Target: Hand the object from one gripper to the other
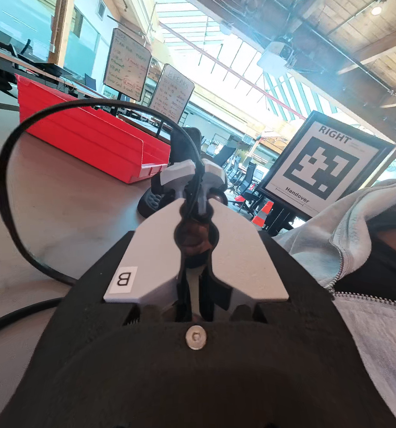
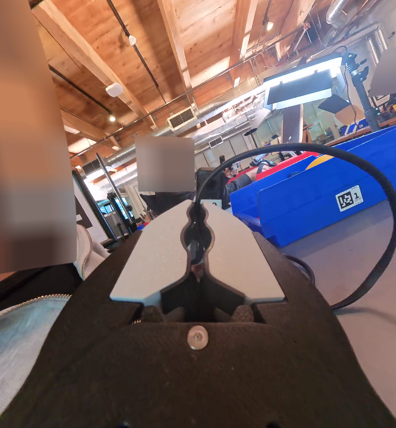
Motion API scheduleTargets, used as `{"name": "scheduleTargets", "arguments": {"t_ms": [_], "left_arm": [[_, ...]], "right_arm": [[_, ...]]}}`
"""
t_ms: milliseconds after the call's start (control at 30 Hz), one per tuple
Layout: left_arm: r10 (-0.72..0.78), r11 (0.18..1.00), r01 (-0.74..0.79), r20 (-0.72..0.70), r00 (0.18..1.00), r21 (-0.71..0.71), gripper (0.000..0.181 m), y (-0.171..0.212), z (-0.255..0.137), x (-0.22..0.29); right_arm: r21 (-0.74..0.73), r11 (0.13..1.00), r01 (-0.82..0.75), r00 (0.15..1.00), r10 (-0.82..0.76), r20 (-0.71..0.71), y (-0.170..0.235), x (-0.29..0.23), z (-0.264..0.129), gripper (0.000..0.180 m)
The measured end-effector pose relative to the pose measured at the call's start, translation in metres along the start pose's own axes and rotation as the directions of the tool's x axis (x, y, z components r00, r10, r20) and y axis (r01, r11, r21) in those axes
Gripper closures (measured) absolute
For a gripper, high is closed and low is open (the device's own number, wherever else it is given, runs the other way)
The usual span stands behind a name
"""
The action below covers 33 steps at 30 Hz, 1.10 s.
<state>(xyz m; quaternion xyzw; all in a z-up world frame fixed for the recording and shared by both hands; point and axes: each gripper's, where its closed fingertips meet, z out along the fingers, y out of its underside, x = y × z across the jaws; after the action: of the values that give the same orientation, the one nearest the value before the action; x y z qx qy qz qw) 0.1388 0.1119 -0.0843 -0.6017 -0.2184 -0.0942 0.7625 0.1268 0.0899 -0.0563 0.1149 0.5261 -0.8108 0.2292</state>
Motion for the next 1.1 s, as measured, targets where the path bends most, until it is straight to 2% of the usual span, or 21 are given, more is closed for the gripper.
{"name": "scheduleTargets", "arguments": {"t_ms": [67,167,267,400,433,500,567,633,767,867,967,1033,1100], "left_arm": [[0.001,1.000,-0.001,-0.003,1.000,0.006,0.176,-0.001,-0.001,0.000],[-0.028,0.999,0.030,-0.043,0.999,0.041,0.177,-0.006,-0.003,0.004],[-0.101,0.983,0.111,-0.079,0.992,0.146,0.177,-0.022,-0.012,0.003],[-0.183,0.942,0.216,-0.147,0.972,0.257,0.178,-0.039,-0.024,0.001],[-0.183,0.943,0.216,-0.146,0.972,0.254,0.177,-0.039,-0.024,0.001],[-0.163,0.953,0.193,-0.139,0.977,0.234,0.177,-0.036,-0.021,0.003],[-0.150,0.956,0.175,-0.121,0.981,0.237,0.175,-0.036,-0.020,0.002],[-0.141,0.965,0.157,-0.091,0.986,0.211,0.158,-0.032,-0.017,0.000],[-0.063,0.997,0.063,-0.022,0.998,0.034,0.147,-0.006,-0.001,0.000],[0.017,0.999,-0.016,0.038,0.999,-0.039,0.152,0.005,0.004,-0.004],[0.014,1.000,-0.014,0.016,1.000,-0.007,0.176,0.001,0.001,-0.002],[-0.008,1.000,0.008,-0.017,1.000,0.011,0.177,-0.002,-0.001,0.002],[-0.058,0.997,0.062,-0.063,0.996,0.054,0.178,-0.009,-0.004,0.005]], "right_arm": [[-0.012,1.000,0.015,1.000,-0.015,0.002,0.002,-0.001,0.001,0.176],[-0.004,1.000,0.016,1.000,-0.016,-0.003,0.001,-0.001,0.002,0.173],[-0.026,0.999,0.022,0.999,-0.022,-0.026,0.005,0.002,0.004,0.156],[-0.175,0.984,0.037,0.999,-0.042,-0.025,0.030,0.002,0.012,0.152],[-0.216,0.975,0.045,0.999,-0.050,-0.020,0.036,0.001,0.013,0.153],[-0.238,0.969,0.067,0.998,-0.068,0.002,0.039,-0.003,0.014,0.175],[-0.212,0.974,0.076,0.997,-0.080,-0.009,0.034,-0.001,0.011,0.175],[-0.152,0.986,0.070,0.997,-0.073,-0.017,0.024,0.000,0.008,0.175],[-0.004,1.000,0.024,1.000,-0.024,0.006,0.002,-0.002,0.002,0.175],[0.013,1.000,0.004,1.000,-0.004,0.023,0.000,-0.003,0.001,0.175],[0.000,0.999,0.040,0.999,-0.040,0.006,0.001,-0.003,0.002,0.176],[0.009,0.998,0.065,0.998,-0.065,-0.013,-0.001,-0.002,0.001,0.174],[0.013,0.988,0.154,0.986,-0.153,-0.067,-0.005,0.000,0.000,0.160]]}}
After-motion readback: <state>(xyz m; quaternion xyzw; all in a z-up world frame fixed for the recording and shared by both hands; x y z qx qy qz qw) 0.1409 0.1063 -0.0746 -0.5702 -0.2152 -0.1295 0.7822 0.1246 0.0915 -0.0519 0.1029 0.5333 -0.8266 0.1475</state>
